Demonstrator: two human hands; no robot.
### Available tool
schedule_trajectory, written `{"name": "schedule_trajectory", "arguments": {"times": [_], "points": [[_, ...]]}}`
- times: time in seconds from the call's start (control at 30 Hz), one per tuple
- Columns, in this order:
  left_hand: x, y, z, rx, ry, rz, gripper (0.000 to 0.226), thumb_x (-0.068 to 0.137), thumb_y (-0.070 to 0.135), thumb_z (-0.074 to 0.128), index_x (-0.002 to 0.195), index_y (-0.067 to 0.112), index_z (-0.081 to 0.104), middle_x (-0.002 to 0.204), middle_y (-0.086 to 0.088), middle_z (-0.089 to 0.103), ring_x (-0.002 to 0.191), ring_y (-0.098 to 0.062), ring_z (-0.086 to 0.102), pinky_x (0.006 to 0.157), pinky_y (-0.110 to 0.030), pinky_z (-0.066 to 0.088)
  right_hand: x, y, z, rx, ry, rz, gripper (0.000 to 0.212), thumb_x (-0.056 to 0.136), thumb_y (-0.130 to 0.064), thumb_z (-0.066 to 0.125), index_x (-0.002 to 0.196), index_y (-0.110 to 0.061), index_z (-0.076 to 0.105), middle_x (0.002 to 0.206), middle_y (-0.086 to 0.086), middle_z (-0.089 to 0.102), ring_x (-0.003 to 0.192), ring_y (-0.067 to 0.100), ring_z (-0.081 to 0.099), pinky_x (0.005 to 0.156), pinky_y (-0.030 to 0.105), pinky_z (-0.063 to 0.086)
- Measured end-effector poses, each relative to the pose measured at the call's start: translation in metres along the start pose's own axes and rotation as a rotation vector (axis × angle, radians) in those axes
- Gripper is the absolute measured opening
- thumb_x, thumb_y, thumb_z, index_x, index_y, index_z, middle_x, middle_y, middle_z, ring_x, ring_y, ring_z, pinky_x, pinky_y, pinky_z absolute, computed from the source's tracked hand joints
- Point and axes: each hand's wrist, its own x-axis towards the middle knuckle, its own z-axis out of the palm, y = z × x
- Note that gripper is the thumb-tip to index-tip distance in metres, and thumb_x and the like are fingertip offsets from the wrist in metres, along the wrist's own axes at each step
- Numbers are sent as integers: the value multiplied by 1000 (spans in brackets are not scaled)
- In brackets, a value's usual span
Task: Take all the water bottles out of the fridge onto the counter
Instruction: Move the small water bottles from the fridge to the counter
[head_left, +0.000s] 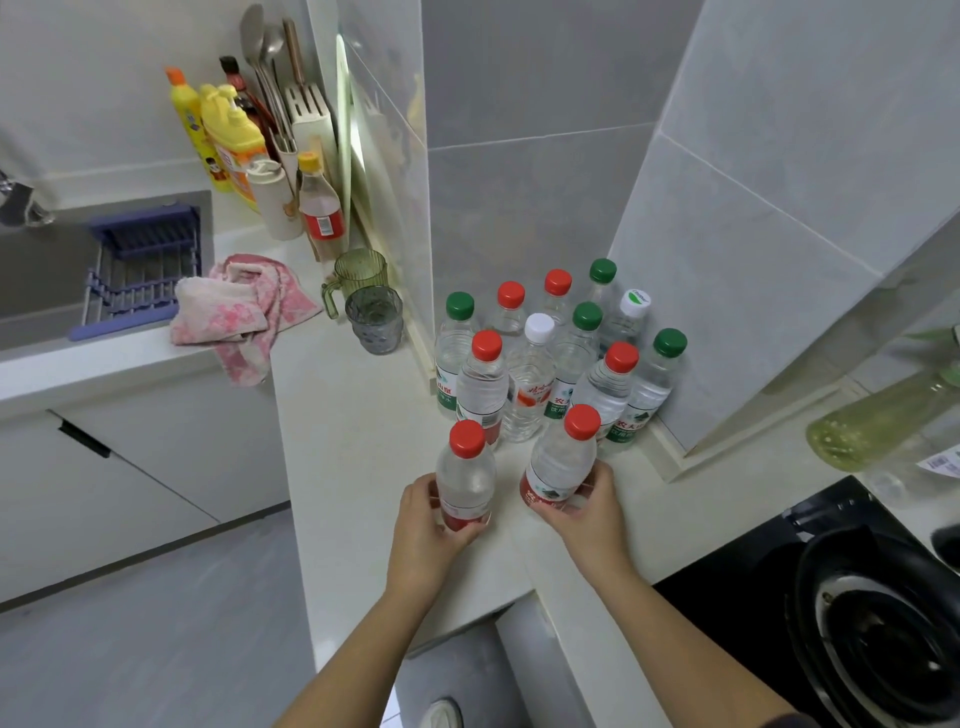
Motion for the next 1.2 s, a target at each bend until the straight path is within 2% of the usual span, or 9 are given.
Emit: {"name": "schedule_trajectory", "arguments": {"times": [0.17, 0.3, 0.4, 0.53, 0.73, 0.87, 0.97, 1.07, 1.2], "points": [[20, 8, 19, -34, -16, -3, 62, 65, 37, 88, 114, 31, 50, 111, 11, 56, 99, -2, 58, 83, -36, 55, 14, -9, 2, -32, -4, -41, 75, 55, -38, 95, 116, -27, 53, 113, -4, 66, 100, 10, 67, 82, 33, 58], [31, 13, 29, -66, -15, -12, 60, 65, 42, 86, 113, 32, 50, 110, 12, 57, 102, -5, 58, 85, -38, 55, 19, -15, 2, -98, 56, -56, 52, 64, -22, 90, 99, -30, 52, 80, 2, 59, 70, 15, 58, 62, 21, 46], [41, 16, 34, -96, -3, -32, 59, 64, 39, 89, 106, 29, 49, 108, 7, 56, 99, -9, 58, 83, -39, 55, 26, -15, 0, -109, 25, -37, 39, 69, -11, 87, 86, -21, 53, 73, 4, 59, 62, 6, 55, 59, 14, 45], [49, 18, 37, -90, -22, -21, 58, 61, 37, 91, 100, 31, 49, 105, 5, 55, 97, -10, 59, 80, -39, 56, 37, -16, -3, -145, -4, -44, 34, 75, -3, 81, 78, -17, 50, 76, -1, 60, 67, -3, 60, 61, 9, 44], [54, 18, 34, -77, -56, -11, 65, 59, 37, 92, 105, 32, 46, 113, 5, 50, 102, -12, 57, 85, -39, 55, 39, -17, -4, -169, -4, -100, 36, 74, -5, 82, 81, -19, 49, 80, -2, 58, 77, 14, 61, 62, 9, 44], [53, 26, 28, -67, -68, -4, 104, 62, 36, 91, 143, 17, 30, 133, 14, 33, 123, -8, 41, 103, -29, 39, 35, -16, -6, -245, 145, -54, 60, 63, -20, 91, 106, -11, 50, 101, -1, 51, 94, 23, 53, 77, 20, 45], [60, 31, 25, -186, -261, 111, 96, 73, 28, 86, 146, 26, 24, 145, 14, 41, 131, -5, 44, 108, -33, 40, 37, -20, -10, -177, 115, 58, 121, 60, -24, 93, 153, -12, 16, 153, 9, 29, 140, 22, 31, 109, 28, 32], [60, 34, 24, -210, -355, 102, 96, 78, 22, 82, 146, 34, 15, 145, 16, 41, 132, -5, 45, 109, -33, 42, 39, -26, -1, -82, 15, 16, 147, 53, -39, 94, 155, -16, -9, 165, 3, 4, 150, 14, 11, 121, 31, 18], [60, 39, 17, -217, -429, 144, 98, 82, 15, 78, 147, 34, 8, 142, 37, 33, 133, 7, 39, 105, -16, 38, 38, -24, 5, -31, -22, 10, 146, 51, -48, 91, 155, -21, -9, 165, -5, 2, 151, 8, 7, 123, 37, 15]]}}
